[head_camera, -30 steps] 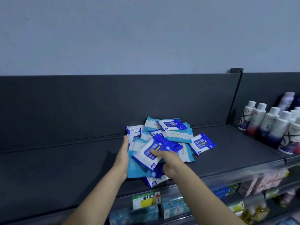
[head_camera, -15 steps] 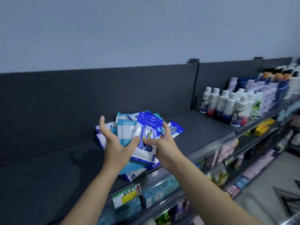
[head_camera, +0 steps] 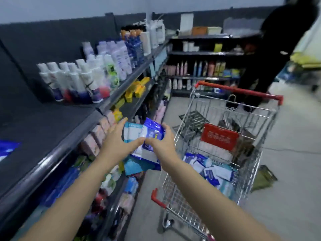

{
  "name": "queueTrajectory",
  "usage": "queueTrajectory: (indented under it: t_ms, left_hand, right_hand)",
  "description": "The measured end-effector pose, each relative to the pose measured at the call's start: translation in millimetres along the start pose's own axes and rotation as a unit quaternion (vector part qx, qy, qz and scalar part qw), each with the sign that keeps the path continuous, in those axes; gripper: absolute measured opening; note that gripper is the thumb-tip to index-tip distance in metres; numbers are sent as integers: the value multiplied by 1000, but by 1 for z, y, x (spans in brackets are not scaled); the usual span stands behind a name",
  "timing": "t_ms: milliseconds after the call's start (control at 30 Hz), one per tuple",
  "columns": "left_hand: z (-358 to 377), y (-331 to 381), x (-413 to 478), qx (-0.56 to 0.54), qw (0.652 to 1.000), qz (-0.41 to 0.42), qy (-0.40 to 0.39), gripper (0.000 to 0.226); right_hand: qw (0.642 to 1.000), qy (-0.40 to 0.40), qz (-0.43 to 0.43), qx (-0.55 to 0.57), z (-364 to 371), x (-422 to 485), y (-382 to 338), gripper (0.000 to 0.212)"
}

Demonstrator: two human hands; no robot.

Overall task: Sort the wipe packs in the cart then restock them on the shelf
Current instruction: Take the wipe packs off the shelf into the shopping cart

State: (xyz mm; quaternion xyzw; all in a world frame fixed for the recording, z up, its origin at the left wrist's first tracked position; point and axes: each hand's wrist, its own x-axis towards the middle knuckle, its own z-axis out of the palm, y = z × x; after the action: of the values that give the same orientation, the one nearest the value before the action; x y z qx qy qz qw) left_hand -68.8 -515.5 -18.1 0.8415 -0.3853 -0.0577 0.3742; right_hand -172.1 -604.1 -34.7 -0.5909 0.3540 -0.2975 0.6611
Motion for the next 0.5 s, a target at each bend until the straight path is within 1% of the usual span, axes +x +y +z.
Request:
queueTrajectory:
  t_ms: [67, 167, 233, 300, 367, 400, 433, 500]
  left_hand:
    - [60, 20, 32, -8, 999, 13, -47, 90]
    - [149, 44, 71, -27, 993, 31, -111, 75]
    - [202, 59, 92, -51, 987, 38, -147, 72]
    - [250, 68, 111, -70, 983, 50, -164, 76]
    - [293, 72, 127, -61, 979, 63, -184, 77]
    - [313, 71, 133, -36, 975, 68, -209, 77]
    - [331, 69, 138, 13, 968, 74, -240, 79]
    - [357, 59, 150, 149, 942, 87, -289, 87]
  right_hand:
    - [999, 37, 15, -32, -51, 33, 10, 104]
    - [991, 75, 29, -105, -123, 81, 34, 106]
    - [985, 91, 35, -142, -167, 108, 54, 98]
    - [979, 104, 37, -169, -205, 132, 75, 88]
    - [974, 122, 53, -185, -240, 156, 94, 83]
    - [970, 132, 73, -192, -256, 168, 105, 81]
    - [963, 133, 97, -212, -272, 177, 114, 78]
    - [936, 85, 154, -304, -299, 191, 135, 72]
